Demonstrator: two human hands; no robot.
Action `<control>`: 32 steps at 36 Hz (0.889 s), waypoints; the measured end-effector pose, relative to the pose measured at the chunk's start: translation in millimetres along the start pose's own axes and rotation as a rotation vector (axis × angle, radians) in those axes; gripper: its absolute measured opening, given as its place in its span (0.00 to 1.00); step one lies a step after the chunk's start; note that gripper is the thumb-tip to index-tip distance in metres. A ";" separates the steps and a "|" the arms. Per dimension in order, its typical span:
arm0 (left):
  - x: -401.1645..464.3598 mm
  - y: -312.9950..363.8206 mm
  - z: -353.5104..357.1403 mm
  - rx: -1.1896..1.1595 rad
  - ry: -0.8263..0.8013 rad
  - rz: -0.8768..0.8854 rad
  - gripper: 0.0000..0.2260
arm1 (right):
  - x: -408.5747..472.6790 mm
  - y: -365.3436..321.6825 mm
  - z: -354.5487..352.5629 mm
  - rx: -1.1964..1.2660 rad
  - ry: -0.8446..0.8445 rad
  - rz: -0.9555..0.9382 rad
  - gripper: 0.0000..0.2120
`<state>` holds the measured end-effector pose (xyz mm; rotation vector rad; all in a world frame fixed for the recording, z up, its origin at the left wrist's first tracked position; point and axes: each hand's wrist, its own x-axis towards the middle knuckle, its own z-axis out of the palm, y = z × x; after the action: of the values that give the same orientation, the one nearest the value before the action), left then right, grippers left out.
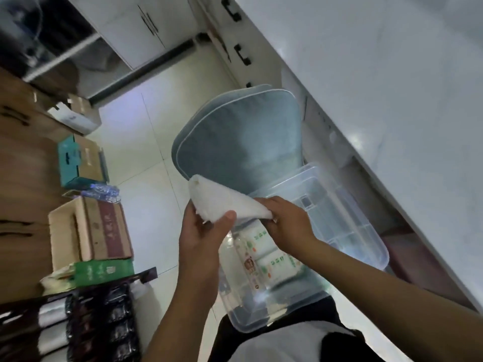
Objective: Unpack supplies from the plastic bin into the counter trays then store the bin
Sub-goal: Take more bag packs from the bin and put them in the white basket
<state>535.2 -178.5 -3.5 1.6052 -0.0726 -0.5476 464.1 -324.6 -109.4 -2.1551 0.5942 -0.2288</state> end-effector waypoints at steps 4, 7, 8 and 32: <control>5.8 14.2 -25.4 0.224 -0.110 -0.016 0.35 | -0.9 -15.1 -13.2 0.276 -0.136 0.175 0.01; 4.7 12.2 -42.8 0.303 -0.209 -0.101 0.37 | -16.1 -28.8 -21.4 0.569 -0.160 0.304 0.03; 4.1 10.0 -48.3 0.311 -0.265 -0.131 0.36 | -22.9 -34.9 -23.6 0.663 -0.157 0.329 0.04; -110.5 -30.7 -22.0 0.310 -1.495 -0.199 0.29 | -314.0 -134.7 -60.3 0.982 0.928 0.386 0.25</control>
<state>437.9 -114.0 0.7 1.1541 -1.1486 -1.8513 213.9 -143.6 48.8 -0.8753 1.0940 -1.0744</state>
